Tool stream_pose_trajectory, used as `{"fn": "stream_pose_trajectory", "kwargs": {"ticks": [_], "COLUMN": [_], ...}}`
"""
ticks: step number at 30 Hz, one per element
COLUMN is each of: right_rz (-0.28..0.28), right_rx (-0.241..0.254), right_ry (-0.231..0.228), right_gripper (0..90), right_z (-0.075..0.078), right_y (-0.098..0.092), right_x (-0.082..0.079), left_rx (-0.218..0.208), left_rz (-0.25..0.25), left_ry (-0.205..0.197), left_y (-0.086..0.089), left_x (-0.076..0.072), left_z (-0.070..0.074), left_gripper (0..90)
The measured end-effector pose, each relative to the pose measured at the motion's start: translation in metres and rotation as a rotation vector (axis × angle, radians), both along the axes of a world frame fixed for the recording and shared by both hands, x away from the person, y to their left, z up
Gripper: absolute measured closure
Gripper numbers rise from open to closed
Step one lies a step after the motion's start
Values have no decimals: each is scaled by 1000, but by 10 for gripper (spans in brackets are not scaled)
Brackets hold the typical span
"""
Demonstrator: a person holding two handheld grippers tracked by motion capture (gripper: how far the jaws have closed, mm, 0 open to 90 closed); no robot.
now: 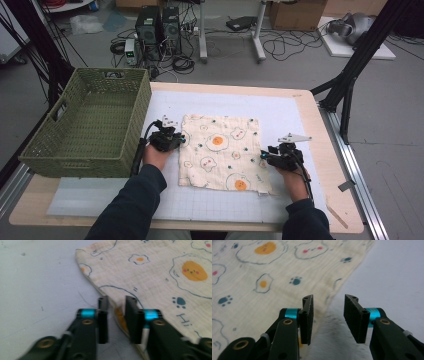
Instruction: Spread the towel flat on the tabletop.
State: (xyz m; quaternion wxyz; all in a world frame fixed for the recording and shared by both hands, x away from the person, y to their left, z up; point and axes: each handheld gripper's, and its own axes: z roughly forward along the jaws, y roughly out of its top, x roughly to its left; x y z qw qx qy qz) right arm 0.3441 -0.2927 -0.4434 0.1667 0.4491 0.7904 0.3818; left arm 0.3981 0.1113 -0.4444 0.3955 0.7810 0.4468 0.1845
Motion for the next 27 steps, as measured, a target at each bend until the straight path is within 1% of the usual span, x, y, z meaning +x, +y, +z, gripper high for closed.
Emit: {"fn": "stream_pose_trajectory", "kwargs": {"ticks": [2,3,4,5,6,7,8,9,10,12,15,16,18,20,23,24,25,27], "right_rz": [25,25,43,29,10,-11,-19,-23,-25,-26,-27,-26,-24,-28,-34,-33,-36,-35], "right_rx": [-23,-38,-30,-47,-84,-108,-106,-97,-100,-91,-82,-75,-64,-50,-45,-42,-41,-42], "right_ry": [9,-7,-7,-16,-30,-41,-38,-33,-38,-41,-47,-46,-52,-56,-59,-60,-56,-55], "right_gripper": [652,779,833,863,863,863,861,836,791,718,661,642,589,542,504,497,492,483], "right_z": [-4,-4,-4,-3,-2,-2,-2,-1,-1,1,6,7,10,12,10,9,7,7], "right_y": [7,9,8,7,7,6,5,5,5,5,2,1,-2,-6,-10,-10,-10,-10], "right_x": [-1,-3,-3,-3,-4,-4,-4,-5,-5,-7,-12,-14,-20,-26,-34,-35,-37,-37], "left_rx": [-11,-21,-15,-21,-29,-34,-43,-52,-43,-55,-64,-57,-62,-43,-35,-16,1,31], "left_rz": [-2,-2,-8,-11,-11,-18,-22,-28,-41,-59,-91,-108,-134,-165,-194,-206,-207,-207], "left_ry": [5,6,3,-2,-9,-15,-24,-35,-35,-33,-18,-2,1,14,25,22,-2,-29], "left_y": [2,2,3,3,3,4,4,3,4,3,3,3,3,2,-1,-2,-3,-4], "left_x": [-1,-2,-3,-5,-7,-9,-12,-17,-21,-31,-45,-48,-57,-64,-73,-76,-79,-82], "left_z": [1,2,4,7,9,11,13,13,14,11,6,5,3,1,-3,-5,-5,-5], "left_gripper": [615,589,579,568,554,549,540,536,534,526,526,528,536,545,556,569,581,619]}}
